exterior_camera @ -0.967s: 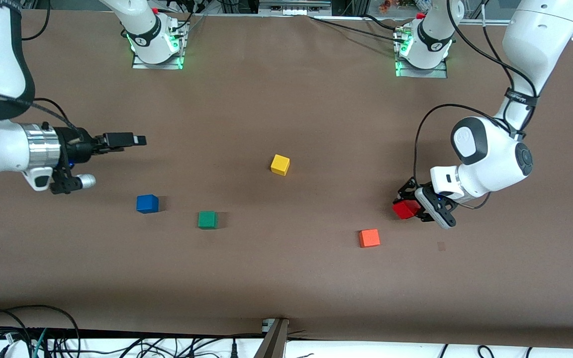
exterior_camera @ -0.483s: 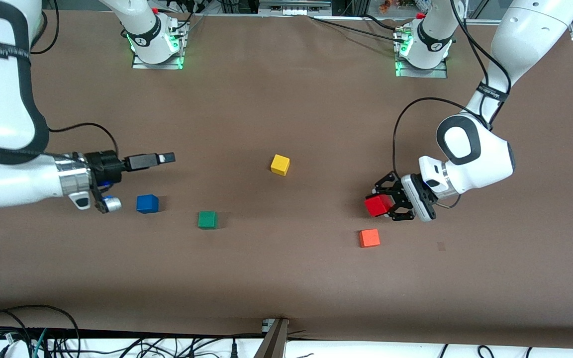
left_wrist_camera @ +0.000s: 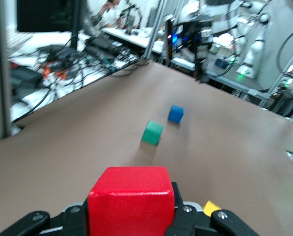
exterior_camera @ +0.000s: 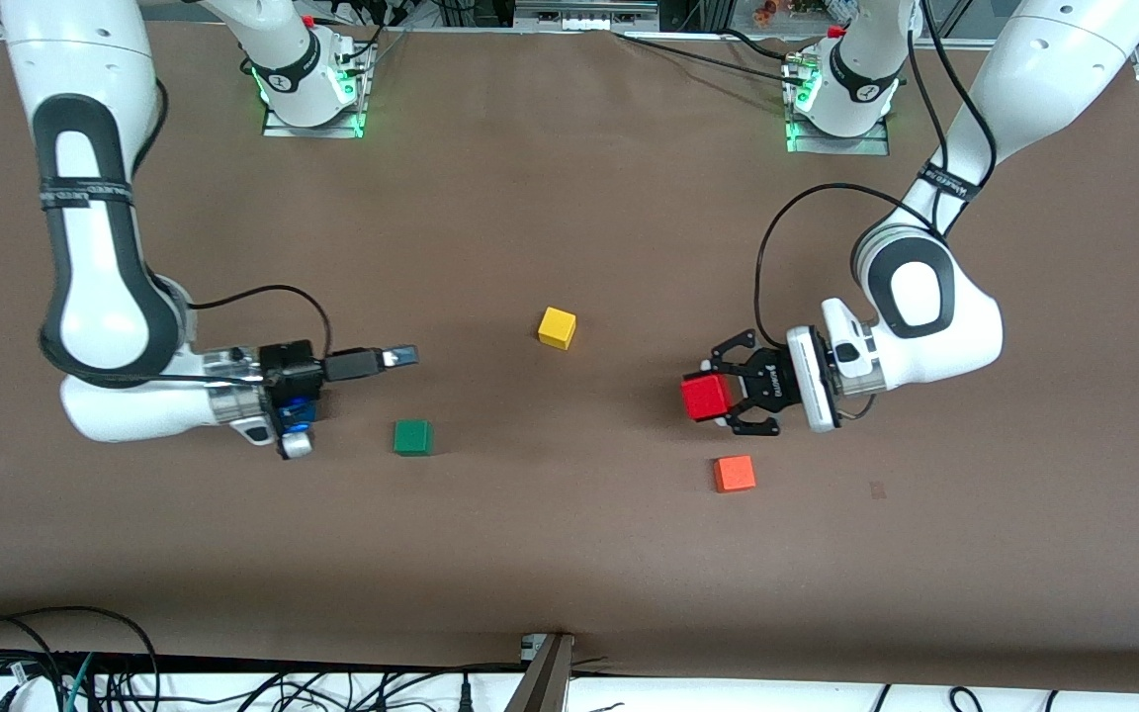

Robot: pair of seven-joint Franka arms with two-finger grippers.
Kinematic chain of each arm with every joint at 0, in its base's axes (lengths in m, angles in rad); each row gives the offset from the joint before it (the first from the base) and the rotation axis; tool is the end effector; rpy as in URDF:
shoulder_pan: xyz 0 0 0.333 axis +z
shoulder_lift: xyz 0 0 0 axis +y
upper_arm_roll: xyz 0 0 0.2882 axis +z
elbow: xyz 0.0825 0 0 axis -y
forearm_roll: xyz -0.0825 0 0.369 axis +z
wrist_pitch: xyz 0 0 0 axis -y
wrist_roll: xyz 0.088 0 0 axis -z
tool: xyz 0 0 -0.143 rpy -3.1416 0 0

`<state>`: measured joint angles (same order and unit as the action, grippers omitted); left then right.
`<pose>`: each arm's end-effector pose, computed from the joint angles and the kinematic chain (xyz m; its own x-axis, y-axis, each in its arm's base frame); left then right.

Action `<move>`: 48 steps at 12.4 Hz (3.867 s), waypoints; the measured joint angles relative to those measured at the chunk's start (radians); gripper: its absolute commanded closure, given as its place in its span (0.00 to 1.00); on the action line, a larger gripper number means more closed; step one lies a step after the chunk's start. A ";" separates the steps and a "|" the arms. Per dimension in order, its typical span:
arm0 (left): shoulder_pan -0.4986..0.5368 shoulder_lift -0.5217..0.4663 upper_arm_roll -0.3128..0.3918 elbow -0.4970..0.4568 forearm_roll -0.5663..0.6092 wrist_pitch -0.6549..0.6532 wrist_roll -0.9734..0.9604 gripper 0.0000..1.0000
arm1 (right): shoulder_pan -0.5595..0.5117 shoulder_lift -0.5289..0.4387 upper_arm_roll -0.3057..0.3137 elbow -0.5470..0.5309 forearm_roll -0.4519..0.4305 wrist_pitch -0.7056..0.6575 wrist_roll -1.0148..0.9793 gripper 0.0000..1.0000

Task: Pass red block to right arm, stack on blue
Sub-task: 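Lift the red cube with the left gripper while the right gripper advances, then bring the red cube between the right gripper's open fingers, then close the right gripper on the red cube, then open the left gripper, then carry the red cube with the right gripper while the left gripper withdraws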

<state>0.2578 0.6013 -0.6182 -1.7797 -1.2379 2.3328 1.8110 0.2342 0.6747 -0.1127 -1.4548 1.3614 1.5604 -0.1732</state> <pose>0.6155 -0.2413 0.2641 0.3705 -0.3071 0.8766 -0.9209 -0.2442 0.3037 0.6314 0.2333 0.3019 0.9120 0.1535 -0.3804 -0.3194 -0.3163 -0.8933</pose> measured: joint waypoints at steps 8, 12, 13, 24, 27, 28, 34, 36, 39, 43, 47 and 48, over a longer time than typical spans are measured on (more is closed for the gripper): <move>-0.202 0.077 -0.047 0.057 -0.594 0.029 0.437 1.00 | 0.119 0.044 0.002 -0.014 0.206 0.144 -0.111 0.00; -0.229 0.077 -0.039 0.083 -0.649 0.032 0.473 1.00 | 0.146 0.046 0.002 -0.040 0.266 0.163 -0.150 0.00; -0.229 0.077 -0.038 0.085 -0.651 0.032 0.473 1.00 | 0.150 0.046 0.002 -0.042 0.272 0.165 -0.151 0.00; -0.291 0.083 -0.035 0.086 -0.707 0.077 0.475 1.00 | 0.213 0.025 0.004 -0.041 0.330 0.231 -0.151 0.08; -0.291 0.087 -0.034 0.088 -0.707 0.077 0.475 1.00 | 0.213 0.010 0.003 -0.060 0.330 0.233 -0.152 0.78; -0.291 0.088 -0.034 0.091 -0.708 0.076 0.475 1.00 | 0.213 0.009 0.003 -0.065 0.329 0.234 -0.153 0.90; -0.292 0.088 -0.034 0.100 -0.713 0.077 0.476 0.00 | 0.211 0.009 0.000 -0.072 0.330 0.234 -0.155 1.00; -0.292 0.091 -0.034 0.100 -0.723 0.078 0.476 0.00 | 0.212 0.005 0.001 -0.071 0.330 0.233 -0.155 1.00; -0.289 0.094 -0.032 0.100 -0.725 0.079 0.472 0.00 | 0.212 -0.005 0.000 -0.071 0.321 0.233 -0.155 1.00; -0.252 0.085 -0.034 0.096 -0.726 0.078 0.417 0.00 | 0.207 -0.023 -0.072 -0.038 0.105 0.240 -0.158 1.00; -0.157 0.063 -0.034 0.072 -0.653 0.016 0.378 0.00 | 0.195 -0.041 -0.170 0.015 -0.306 0.242 -0.159 1.00; -0.129 0.063 -0.034 0.066 -0.593 0.001 0.352 0.00 | 0.194 -0.041 -0.195 0.022 -0.423 0.243 -0.160 1.00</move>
<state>0.1285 0.6640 -0.6520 -1.7132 -1.8305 2.3335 2.1627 0.4281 0.6335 -0.3076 -1.4332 0.9385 1.8033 -0.3334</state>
